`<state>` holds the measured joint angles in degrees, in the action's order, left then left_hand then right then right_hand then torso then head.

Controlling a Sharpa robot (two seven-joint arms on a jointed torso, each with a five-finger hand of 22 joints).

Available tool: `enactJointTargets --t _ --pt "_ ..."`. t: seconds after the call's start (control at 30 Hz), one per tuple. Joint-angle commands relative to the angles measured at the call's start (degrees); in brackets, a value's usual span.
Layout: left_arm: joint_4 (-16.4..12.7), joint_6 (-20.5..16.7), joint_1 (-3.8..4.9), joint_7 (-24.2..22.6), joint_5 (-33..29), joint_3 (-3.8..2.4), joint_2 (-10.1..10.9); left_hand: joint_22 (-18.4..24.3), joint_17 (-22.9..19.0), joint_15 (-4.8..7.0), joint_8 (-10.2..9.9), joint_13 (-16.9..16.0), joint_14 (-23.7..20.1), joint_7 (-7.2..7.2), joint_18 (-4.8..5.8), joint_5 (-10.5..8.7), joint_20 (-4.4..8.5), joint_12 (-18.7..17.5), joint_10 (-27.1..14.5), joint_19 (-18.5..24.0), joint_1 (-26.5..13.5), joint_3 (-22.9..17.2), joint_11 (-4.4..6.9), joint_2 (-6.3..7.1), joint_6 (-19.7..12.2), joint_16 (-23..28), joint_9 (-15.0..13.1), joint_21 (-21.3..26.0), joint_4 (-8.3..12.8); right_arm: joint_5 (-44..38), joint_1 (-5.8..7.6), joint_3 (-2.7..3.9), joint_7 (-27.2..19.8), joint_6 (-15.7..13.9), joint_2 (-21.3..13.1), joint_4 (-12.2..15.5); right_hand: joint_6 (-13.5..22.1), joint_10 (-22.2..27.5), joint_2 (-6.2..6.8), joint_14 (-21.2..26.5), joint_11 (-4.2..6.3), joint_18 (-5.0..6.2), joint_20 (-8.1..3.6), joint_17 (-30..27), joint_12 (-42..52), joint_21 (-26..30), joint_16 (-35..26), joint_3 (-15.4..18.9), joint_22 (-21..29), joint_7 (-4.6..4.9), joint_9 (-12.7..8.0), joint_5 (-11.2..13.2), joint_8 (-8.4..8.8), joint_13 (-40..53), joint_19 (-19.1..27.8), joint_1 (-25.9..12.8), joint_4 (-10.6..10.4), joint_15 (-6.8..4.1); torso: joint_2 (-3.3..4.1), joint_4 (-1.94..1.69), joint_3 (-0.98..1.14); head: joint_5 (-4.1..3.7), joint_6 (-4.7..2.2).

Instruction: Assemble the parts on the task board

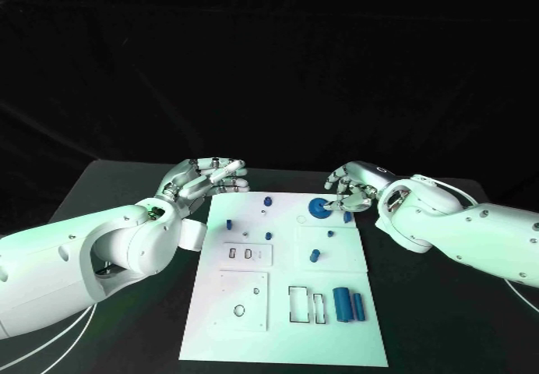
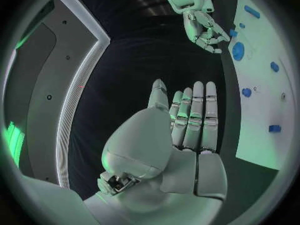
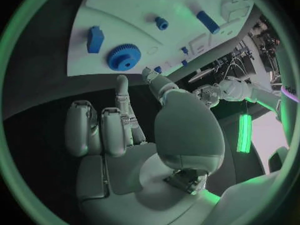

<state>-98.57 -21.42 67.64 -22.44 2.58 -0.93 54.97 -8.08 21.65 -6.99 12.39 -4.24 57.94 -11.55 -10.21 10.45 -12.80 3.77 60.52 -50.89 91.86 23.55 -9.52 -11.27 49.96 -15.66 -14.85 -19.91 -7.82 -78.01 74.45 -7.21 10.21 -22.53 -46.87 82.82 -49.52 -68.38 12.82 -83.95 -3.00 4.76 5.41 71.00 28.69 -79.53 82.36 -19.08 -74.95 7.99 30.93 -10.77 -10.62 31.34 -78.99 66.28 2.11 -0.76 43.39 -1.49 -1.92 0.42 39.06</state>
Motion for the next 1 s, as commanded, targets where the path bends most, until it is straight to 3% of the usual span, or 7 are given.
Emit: enactJointTargets --t 0.03,0.2,0.33,0.53,1.0 --pt "0.0 0.42 0.11 -0.72 -0.11 -0.05 -0.22 -0.03 0.09 0.04 -0.27 0.04 -0.36 0.05 -0.05 0.18 -0.19 -0.03 -0.22 0.33 0.41 0.46 0.03 -0.38 -0.16 0.32 -0.08 -0.36 0.02 4.37 -0.02 0.02 1.68 4.68 0.18 -1.03 0.72 4.06 -0.9 -3.21 -0.03 -1.21 -0.07 4.33 9.63 -0.7 2.18 3.57 -2.18 -0.2 0.92 -0.29 0.43 8.71 -0.91 2.05 -2.12 -0.18 -0.02 -0.01 0.06 -0.02 -0.16" --pt "0.1 0.47 0.11 -0.71 -0.11 -0.05 -0.32 -0.03 0.09 0.04 -0.27 0.04 -0.36 0.05 -0.05 0.18 -0.19 -0.03 -0.22 0.33 0.41 0.46 0.03 -0.38 -0.16 0.32 -0.08 -0.36 0.02 4.97 -0.23 0.0 1.98 5.42 1.13 -2.51 1.06 -1.8 -0.87 -4.67 -0.32 -1.54 0.31 12.26 31.79 -1.41 5.44 5.83 -3.72 0.02 1.87 -0.6 0.75 28.39 -1.9 4.01 -5.49 0.01 0.05 -0.2 0.01 0.1 -0.12" --pt "0.22 0.43 0.11 -0.71 -0.11 -0.05 -0.33 -0.03 0.09 0.04 -0.27 0.04 -0.36 0.05 -0.05 0.18 -0.19 -0.03 -0.22 0.33 0.41 0.46 0.03 -0.38 -0.16 0.32 -0.08 -0.36 0.02 5.6 -0.45 -0.04 1.92 5.63 2.38 -3.63 1.03 -6.0 -0.91 -5.51 -0.55 -1.75 0.5 16.5 41.9 -2.02 6.9 6.51 -4.81 0.15 2.42 -1.08 0.85 37.59 -2.61 5.03 -7.42 0.41 0.16 -0.36 0.12 0.02 -0.19" --pt "0.28 0.54 0.1 -0.48 -0.11 -0.05 -0.32 -0.03 0.19 0.05 -0.26 0.03 -0.36 0.07 -0.06 0.18 -0.19 -0.01 -0.18 0.35 0.5 0.53 0.05 -0.45 -0.12 0.33 -0.14 -0.38 0.07 5.99 -0.81 -0.13 1.94 5.65 4.1 -4.94 0.49 -10.95 -0.89 -6.05 -0.6 -2.26 0.62 19.0 49.61 -3.51 7.64 6.14 -6.79 0.14 2.93 -2.33 0.68 45.22 -4.15 5.64 -8.52 0.51 0.23 -0.35 0.05 -0.12 -0.17" --pt "0.33 0.73 0.11 -0.11 -0.11 -0.05 -0.32 -0.03 0.21 0.05 -0.26 0.03 -0.37 0.07 -0.06 0.17 -0.19 -0.01 -0.18 0.35 0.51 0.55 0.05 -0.45 -0.13 0.34 -0.14 -0.38 0.07 5.34 -1.14 -0.26 2.17 5.51 5.48 -6.02 -0.75 -13.16 -1.1 -6.05 -0.44 -2.59 0.57 19.0 52.75 -4.48 7.64 4.1 -8.08 -0.06 3.42 -3.61 0.25 48.47 -5.13 6.48 -8.67 0.42 0.15 -0.21 0.11 -0.04 0.18"
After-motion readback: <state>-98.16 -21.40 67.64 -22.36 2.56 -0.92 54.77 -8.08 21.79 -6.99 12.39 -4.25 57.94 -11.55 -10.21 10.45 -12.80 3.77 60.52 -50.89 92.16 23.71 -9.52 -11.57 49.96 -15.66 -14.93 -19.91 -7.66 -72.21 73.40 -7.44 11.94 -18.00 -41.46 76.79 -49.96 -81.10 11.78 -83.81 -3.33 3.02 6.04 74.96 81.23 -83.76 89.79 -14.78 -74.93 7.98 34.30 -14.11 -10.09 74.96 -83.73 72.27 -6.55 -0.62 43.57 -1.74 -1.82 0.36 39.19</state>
